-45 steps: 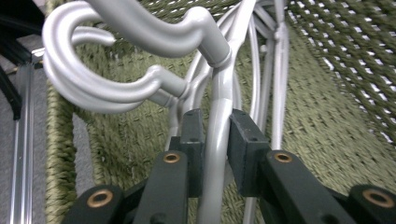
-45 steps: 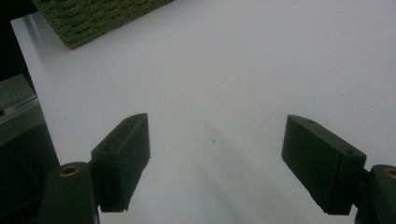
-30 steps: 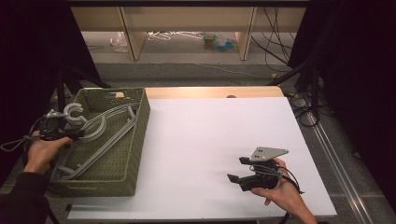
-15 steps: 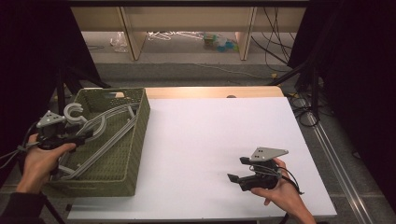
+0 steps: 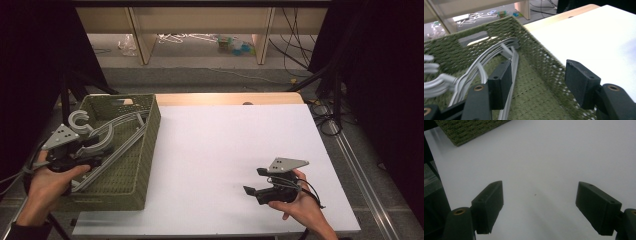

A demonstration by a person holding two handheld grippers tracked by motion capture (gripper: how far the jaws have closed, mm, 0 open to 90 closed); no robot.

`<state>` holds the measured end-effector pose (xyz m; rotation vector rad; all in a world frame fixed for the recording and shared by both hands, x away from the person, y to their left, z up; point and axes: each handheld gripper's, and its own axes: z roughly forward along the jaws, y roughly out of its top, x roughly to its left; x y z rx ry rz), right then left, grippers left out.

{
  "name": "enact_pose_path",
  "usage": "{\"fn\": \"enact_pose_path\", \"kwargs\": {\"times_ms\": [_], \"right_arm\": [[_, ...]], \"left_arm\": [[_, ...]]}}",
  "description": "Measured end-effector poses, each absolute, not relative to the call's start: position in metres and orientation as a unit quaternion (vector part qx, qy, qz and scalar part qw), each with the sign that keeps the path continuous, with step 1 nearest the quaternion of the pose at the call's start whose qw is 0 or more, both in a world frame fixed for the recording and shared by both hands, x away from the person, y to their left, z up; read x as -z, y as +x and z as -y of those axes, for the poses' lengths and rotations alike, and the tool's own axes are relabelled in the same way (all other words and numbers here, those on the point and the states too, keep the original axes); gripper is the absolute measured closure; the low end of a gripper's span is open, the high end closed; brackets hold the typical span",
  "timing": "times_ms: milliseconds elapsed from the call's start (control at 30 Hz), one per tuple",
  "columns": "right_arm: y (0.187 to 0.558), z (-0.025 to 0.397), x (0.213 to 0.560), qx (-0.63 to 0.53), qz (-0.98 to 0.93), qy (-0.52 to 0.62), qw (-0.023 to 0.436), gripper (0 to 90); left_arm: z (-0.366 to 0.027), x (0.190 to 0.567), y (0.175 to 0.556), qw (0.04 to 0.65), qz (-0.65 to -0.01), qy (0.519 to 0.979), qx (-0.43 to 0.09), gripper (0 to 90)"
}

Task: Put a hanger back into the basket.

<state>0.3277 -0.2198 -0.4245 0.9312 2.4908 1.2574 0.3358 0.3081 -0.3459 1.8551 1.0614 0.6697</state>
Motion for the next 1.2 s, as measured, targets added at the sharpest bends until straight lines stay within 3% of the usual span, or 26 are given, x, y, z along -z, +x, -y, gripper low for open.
{"fn": "enact_pose_path", "kwargs": {"times_ms": [300, 533, 800, 1200], "right_arm": [[0.328, 0.218, 0.426, -0.424, -0.842, 0.318, 0.098, 23.1], [0.329, 0.218, 0.427, -0.428, -0.84, 0.317, 0.103, 23.0], [0.329, 0.22, 0.427, -0.438, -0.835, 0.317, 0.106, 22.4], [0.328, 0.222, 0.428, -0.482, -0.807, 0.321, 0.113, 16.7]], "left_arm": [[-0.293, 0.344, 0.327, 0.445, -0.414, 0.748, -0.267, 37.6], [-0.26, 0.355, 0.319, 0.475, -0.38, 0.755, -0.245, 35.5], [-0.221, 0.365, 0.312, 0.517, -0.322, 0.759, -0.229, 28.8], [-0.182, 0.393, 0.298, 0.546, -0.302, 0.753, -0.208, 16.1]]}}
